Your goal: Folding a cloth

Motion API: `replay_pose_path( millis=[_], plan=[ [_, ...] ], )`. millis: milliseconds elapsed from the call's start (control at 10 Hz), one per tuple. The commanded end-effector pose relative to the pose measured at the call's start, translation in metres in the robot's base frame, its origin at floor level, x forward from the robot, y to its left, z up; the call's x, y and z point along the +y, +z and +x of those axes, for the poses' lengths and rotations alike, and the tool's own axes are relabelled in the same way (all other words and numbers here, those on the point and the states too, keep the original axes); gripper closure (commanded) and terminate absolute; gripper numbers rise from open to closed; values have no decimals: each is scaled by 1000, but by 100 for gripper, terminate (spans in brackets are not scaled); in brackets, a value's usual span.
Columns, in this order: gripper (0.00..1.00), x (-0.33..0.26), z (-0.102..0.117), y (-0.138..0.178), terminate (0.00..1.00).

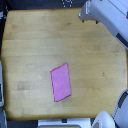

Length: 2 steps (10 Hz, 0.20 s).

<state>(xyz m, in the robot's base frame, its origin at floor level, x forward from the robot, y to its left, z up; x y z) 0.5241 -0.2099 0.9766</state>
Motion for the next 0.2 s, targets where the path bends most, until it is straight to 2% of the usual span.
replay_pose_path(
  millis=[0,100],
  plan=[
    [0,-92,-13,0,0],
    [0,-112,-12,-2,100]
  ],
)
